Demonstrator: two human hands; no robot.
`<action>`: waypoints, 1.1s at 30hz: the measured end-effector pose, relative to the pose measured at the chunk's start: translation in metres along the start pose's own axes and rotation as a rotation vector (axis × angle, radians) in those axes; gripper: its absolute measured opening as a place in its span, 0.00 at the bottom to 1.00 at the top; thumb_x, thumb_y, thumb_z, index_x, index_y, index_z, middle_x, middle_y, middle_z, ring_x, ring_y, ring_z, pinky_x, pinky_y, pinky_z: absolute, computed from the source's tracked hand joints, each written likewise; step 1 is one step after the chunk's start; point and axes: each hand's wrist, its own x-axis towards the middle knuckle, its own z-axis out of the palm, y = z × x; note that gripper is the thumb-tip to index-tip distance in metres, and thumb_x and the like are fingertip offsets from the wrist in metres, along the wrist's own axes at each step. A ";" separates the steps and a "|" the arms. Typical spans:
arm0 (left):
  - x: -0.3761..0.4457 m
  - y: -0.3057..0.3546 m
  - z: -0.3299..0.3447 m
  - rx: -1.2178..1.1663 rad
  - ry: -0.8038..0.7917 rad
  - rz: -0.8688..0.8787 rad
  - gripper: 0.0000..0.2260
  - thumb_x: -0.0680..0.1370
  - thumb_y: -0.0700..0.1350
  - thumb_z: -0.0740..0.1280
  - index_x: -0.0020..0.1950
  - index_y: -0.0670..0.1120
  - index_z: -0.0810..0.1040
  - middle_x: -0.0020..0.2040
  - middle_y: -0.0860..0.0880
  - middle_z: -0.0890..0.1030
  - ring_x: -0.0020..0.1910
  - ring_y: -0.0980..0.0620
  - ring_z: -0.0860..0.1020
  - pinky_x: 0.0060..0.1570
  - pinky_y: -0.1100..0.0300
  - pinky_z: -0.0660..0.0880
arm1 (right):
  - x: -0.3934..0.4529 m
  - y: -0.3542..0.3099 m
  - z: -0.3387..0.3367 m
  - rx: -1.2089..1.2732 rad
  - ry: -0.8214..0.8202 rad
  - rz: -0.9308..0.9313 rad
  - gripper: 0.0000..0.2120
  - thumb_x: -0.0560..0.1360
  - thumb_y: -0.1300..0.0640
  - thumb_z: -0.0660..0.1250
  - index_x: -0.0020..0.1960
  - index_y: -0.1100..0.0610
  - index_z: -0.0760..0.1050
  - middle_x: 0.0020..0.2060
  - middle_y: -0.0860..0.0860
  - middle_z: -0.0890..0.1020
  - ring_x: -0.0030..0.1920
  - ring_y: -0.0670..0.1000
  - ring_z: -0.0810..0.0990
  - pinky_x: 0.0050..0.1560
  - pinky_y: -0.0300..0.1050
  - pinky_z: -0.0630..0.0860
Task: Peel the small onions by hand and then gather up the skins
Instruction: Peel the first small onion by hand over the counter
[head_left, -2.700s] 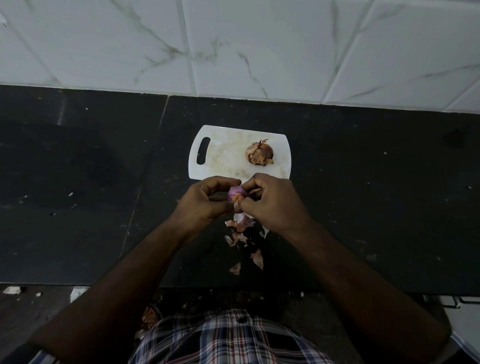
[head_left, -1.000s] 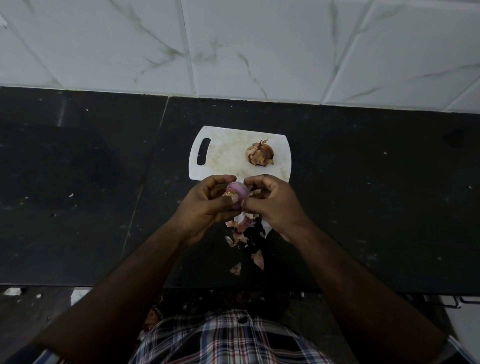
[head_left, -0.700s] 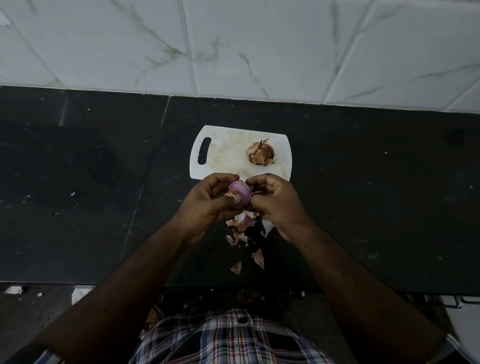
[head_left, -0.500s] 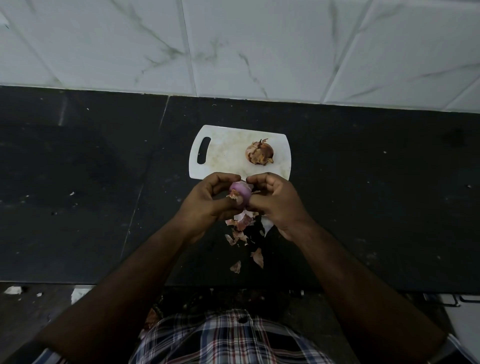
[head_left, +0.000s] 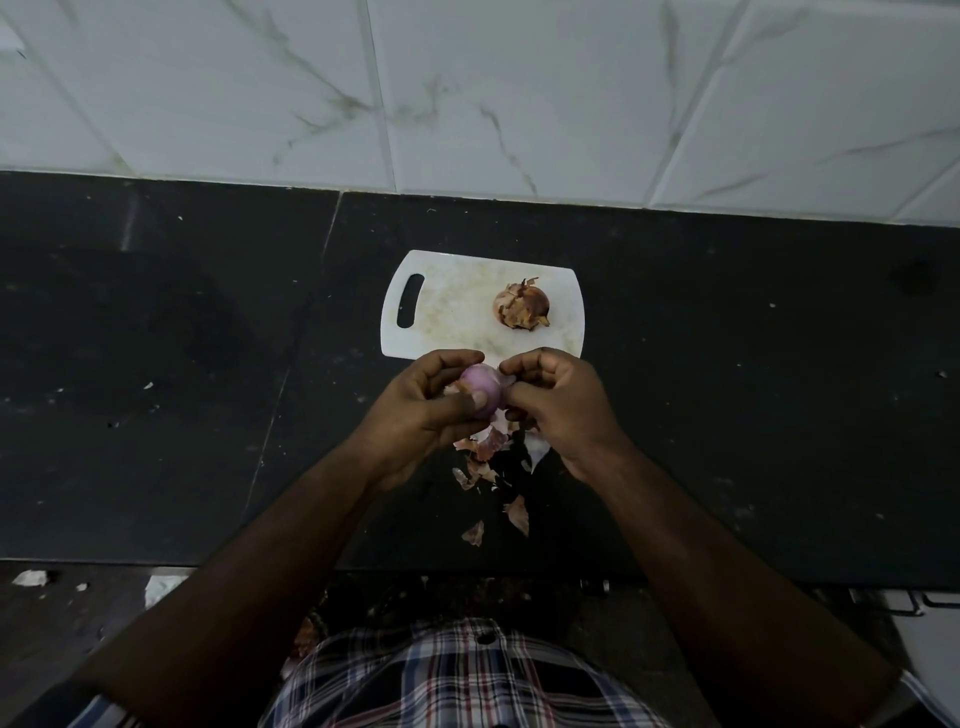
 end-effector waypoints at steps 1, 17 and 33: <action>0.000 0.000 0.001 0.007 0.019 0.001 0.21 0.74 0.33 0.72 0.66 0.42 0.76 0.63 0.39 0.79 0.55 0.38 0.83 0.52 0.48 0.83 | -0.001 0.000 0.000 -0.012 0.008 -0.015 0.07 0.73 0.66 0.72 0.50 0.59 0.81 0.41 0.59 0.84 0.35 0.49 0.82 0.36 0.39 0.78; 0.002 0.003 -0.008 0.120 -0.002 0.003 0.26 0.65 0.36 0.76 0.63 0.42 0.78 0.56 0.40 0.84 0.53 0.43 0.84 0.55 0.47 0.82 | 0.001 -0.004 -0.019 -0.267 -0.118 -0.032 0.17 0.73 0.56 0.75 0.61 0.52 0.81 0.53 0.44 0.84 0.51 0.43 0.84 0.55 0.47 0.82; 0.003 0.003 -0.005 0.882 0.037 0.251 0.24 0.71 0.45 0.78 0.66 0.54 0.79 0.58 0.59 0.82 0.54 0.64 0.80 0.54 0.66 0.78 | 0.002 -0.010 -0.002 -0.467 -0.118 -0.154 0.13 0.71 0.57 0.74 0.55 0.52 0.78 0.41 0.45 0.83 0.38 0.41 0.83 0.37 0.36 0.80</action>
